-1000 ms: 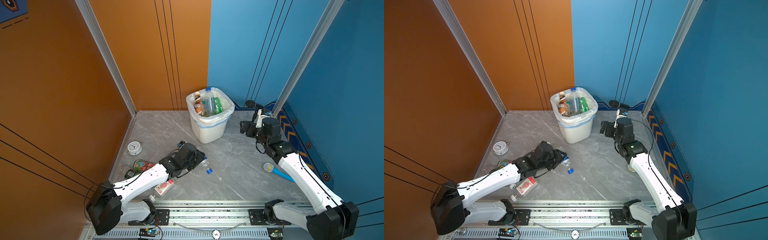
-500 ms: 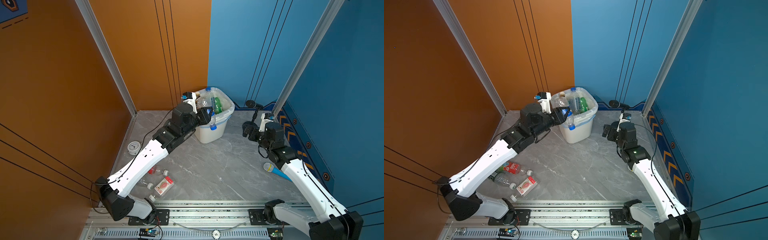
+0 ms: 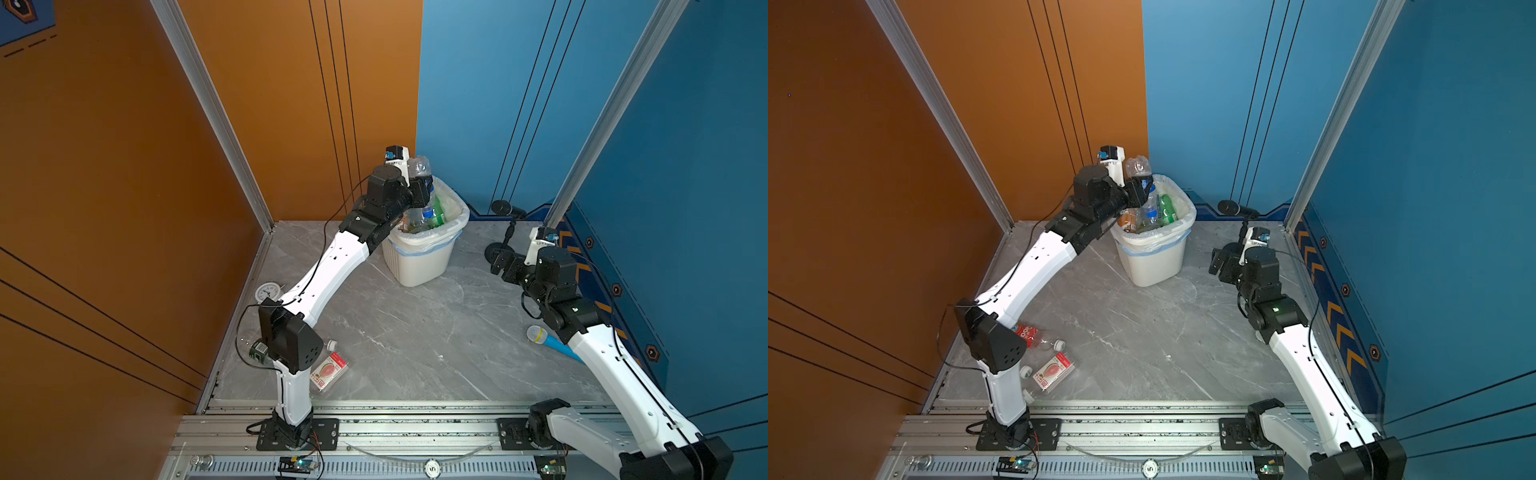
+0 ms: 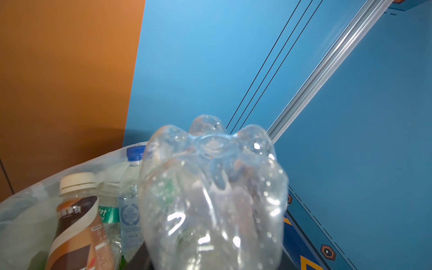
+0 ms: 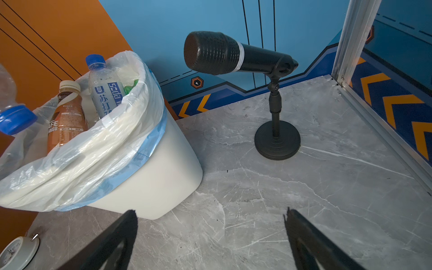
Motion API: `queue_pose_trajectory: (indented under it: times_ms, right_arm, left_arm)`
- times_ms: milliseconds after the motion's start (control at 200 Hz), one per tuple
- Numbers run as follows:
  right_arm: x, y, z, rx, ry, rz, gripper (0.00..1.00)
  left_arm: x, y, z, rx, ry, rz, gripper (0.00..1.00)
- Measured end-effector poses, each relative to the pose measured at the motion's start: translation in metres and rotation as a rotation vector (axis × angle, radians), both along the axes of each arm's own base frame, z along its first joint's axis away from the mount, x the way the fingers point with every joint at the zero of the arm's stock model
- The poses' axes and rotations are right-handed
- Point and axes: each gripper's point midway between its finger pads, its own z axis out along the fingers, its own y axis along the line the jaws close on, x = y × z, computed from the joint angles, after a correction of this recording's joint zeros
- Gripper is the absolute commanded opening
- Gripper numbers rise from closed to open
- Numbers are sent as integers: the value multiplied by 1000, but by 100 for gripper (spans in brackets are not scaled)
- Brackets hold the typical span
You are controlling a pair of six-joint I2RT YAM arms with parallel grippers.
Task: Put the plastic bottles in the bin
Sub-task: 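Lift the blue-labelled bottle with the left gripper and carry it over the bin, then open the left gripper to drop the blue-labelled bottle into the bin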
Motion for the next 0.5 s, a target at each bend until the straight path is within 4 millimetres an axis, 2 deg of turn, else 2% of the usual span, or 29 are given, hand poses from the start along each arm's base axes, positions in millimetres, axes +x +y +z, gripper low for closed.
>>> queue_pose_trajectory:
  times_ms: [100, 140, 190, 255, 411, 501]
  right_arm:
    - [0, -2, -1, 0, 1, -5, 100]
    - [0, -2, -1, -1, 1, -6, 100]
    - [0, -3, -1, -1, 1, -7, 100]
    - [1, -4, -1, 0, 1, -11, 100]
    - [1, -5, -1, -1, 1, -13, 100]
    - [1, -5, -1, 2, 2, -11, 100]
  left_arm:
    - [8, -5, -11, 25, 15, -4, 49]
    - [10, -6, -15, 34, 23, -4, 53]
    - [11, -5, -21, 52, 29, -4, 71]
    - [12, -5, -26, 65, 42, -6, 99]
    - [10, -2, -31, 88, 54, -9, 98]
    - [1, 7, -38, 108, 67, -5, 98]
